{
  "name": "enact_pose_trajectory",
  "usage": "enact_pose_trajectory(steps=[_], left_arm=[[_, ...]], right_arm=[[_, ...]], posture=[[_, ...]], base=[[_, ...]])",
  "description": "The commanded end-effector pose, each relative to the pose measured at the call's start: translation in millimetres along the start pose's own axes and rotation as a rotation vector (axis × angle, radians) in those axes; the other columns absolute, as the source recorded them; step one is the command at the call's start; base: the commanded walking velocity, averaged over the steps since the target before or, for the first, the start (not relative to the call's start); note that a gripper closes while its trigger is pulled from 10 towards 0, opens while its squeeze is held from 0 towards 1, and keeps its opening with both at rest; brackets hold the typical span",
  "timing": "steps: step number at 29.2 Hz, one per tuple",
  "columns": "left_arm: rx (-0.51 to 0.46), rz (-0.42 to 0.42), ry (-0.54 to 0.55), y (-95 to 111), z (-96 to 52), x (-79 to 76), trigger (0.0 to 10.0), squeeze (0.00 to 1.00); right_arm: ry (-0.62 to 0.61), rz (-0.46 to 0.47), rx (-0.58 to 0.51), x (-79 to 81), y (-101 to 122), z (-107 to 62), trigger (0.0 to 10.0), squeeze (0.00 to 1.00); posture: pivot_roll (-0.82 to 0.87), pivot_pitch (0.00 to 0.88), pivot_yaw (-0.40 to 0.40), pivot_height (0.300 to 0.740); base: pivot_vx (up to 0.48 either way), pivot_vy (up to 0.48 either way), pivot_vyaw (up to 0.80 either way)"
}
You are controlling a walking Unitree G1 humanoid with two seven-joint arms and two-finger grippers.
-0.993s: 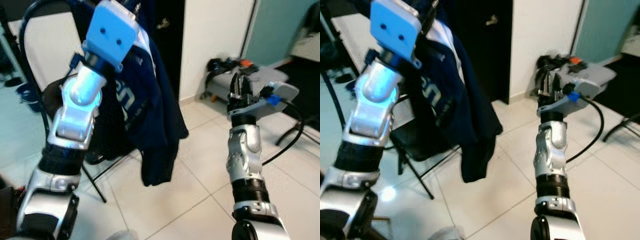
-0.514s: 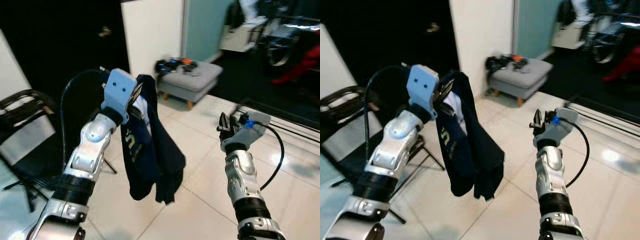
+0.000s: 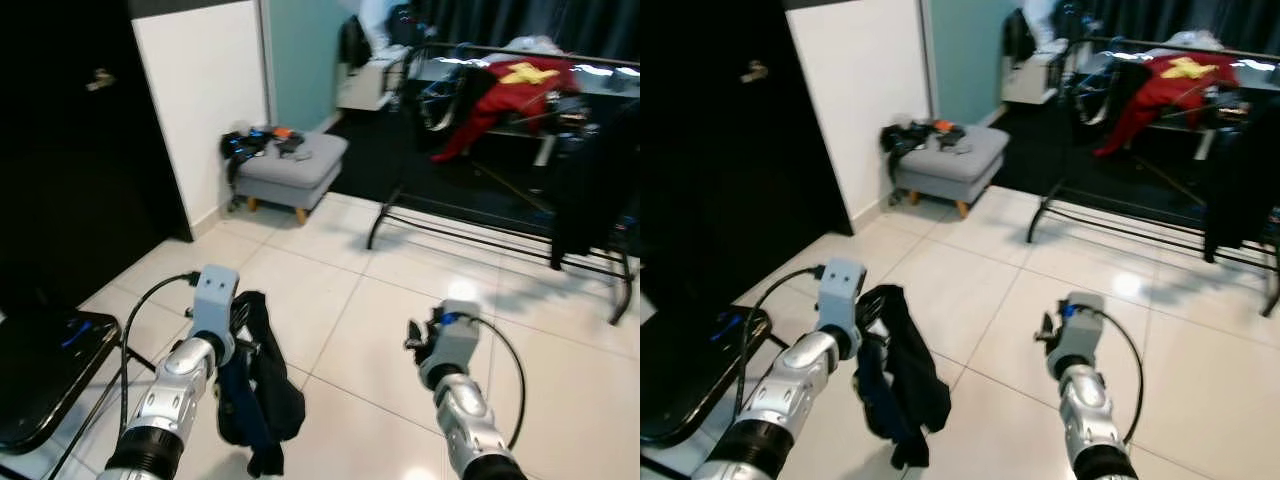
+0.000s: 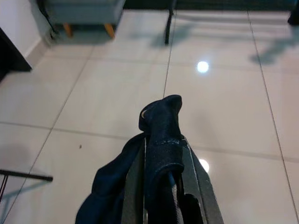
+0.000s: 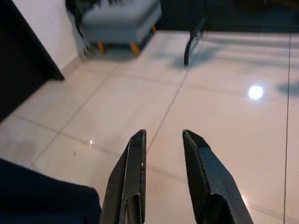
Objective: Hang hanger
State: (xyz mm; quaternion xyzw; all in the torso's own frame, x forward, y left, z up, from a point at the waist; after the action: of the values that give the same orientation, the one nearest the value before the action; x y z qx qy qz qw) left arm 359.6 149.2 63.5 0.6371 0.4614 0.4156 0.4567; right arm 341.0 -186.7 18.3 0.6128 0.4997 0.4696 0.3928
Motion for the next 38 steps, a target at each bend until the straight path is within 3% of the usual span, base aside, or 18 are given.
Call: enact_pose_trajectory(steps=[1, 5, 14, 15, 17, 22, 33, 38], left_arm=[[0.034, 0.010, 0.004, -11, -3.3, 1.8, 0.0, 0.00], [0.118, 0.002, -0.008, -42, -13.2, -2.8, 0.0, 0.00], [0.148, -0.020, -0.031, -56, -19.6, -9.1, 0.0, 0.00], [0.165, -0.017, -0.044, -60, -20.2, -12.2, 9.6, 0.00], [0.172, -0.005, -0.051, -63, -20.3, -14.2, 10.0, 0.00], [0.176, 0.011, -0.032, -66, -20.2, -13.1, 10.0, 0.00], [0.156, -0.044, -0.017, -63, -18.5, -12.1, 10.0, 0.00], [0.155, -0.031, -0.034, -62, -17.7, -16.1, 10.0, 0.00]], right_arm=[[0.000, 0.001, 0.039, -0.3, -10, -3.0, 10.0, 0.00], [0.012, 0.004, 0.065, 5.6, -22, -6.6, 10.0, 0.00], [0.013, 0.003, 0.081, 6.2, -31, -10.8, 10.0, 0.00], [0.013, 0.008, 0.084, 6.3, -32, -11.0, 10.0, 0.00], [0.014, 0.015, 0.087, 6.8, -32, -11.0, 10.0, 0.00], [0.034, -0.011, 0.112, 10.8, -36, -10.9, 10.0, 0.00], [0.059, -0.016, 0.139, 15.9, -40, -10.9, 10.0, 0.00], [0.066, -0.016, 0.138, 17.6, -39, -9.9, 10.0, 0.00]], posture=[[-0.01, 0.000, 0.072, 0.740], [-0.01, 0.000, 0.075, 0.740], [-0.01, 0.000, 0.078, 0.740], [-0.01, 0.000, 0.079, 0.740], [-0.01, 0.000, 0.081, 0.740], [-0.02, 0.000, 0.082, 0.740], [-0.02, 0.000, 0.066, 0.740], [-0.02, 0.000, 0.068, 0.740]], base=[[0.000, 0.000, -0.80], [0.000, 0.000, -0.80], [0.000, 0.000, -0.80], [0.000, 0.000, -0.80], [0.000, 0.000, -0.64], [0.000, 0.000, -0.19], [0.000, 0.000, 0.00], [0.000, -0.320, 0.00]])
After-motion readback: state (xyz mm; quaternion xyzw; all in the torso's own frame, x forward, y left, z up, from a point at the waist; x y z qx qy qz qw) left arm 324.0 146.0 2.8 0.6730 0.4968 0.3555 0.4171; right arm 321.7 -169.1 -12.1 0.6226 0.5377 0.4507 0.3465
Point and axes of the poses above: a point about 5 cm out from each wrist's last joint towards the gripper, its own z axis pointing out of the wrist towards the gripper, its own y axis along the axis of the wrist's last joint, x = y × z, the point moved 4 cm from there along z, pointing out of the wrist towards the gripper, and after that the axes turned 4 degrees about z, right-handed, at the moved point
